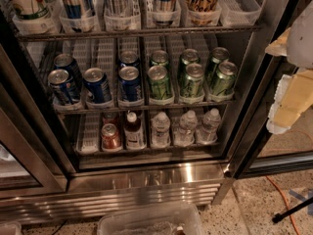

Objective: Pick pepsi can from middle shelf of fridge

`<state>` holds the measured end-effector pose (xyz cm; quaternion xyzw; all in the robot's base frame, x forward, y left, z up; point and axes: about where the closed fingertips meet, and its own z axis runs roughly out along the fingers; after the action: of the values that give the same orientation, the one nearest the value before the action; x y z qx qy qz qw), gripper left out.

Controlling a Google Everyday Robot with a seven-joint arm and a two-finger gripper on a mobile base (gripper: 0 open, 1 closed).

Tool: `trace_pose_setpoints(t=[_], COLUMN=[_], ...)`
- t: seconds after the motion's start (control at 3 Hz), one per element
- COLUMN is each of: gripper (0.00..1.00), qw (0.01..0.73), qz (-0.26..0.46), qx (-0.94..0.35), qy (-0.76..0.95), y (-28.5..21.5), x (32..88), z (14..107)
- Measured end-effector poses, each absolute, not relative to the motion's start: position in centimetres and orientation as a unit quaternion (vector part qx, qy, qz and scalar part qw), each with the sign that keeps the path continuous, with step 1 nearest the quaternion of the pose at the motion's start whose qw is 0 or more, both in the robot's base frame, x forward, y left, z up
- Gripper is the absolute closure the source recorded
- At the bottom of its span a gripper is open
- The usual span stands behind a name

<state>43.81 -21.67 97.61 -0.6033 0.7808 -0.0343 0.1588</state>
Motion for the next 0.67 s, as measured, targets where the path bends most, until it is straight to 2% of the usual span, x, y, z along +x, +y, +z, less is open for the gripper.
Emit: trace_pose_setpoints(t=[0.67], gripper=[0.00], qw=[0.161], qz=[-0.029], qx=[-0.596], qy=[0.786], y=[-20.5], x=[44.1], z=[97.3])
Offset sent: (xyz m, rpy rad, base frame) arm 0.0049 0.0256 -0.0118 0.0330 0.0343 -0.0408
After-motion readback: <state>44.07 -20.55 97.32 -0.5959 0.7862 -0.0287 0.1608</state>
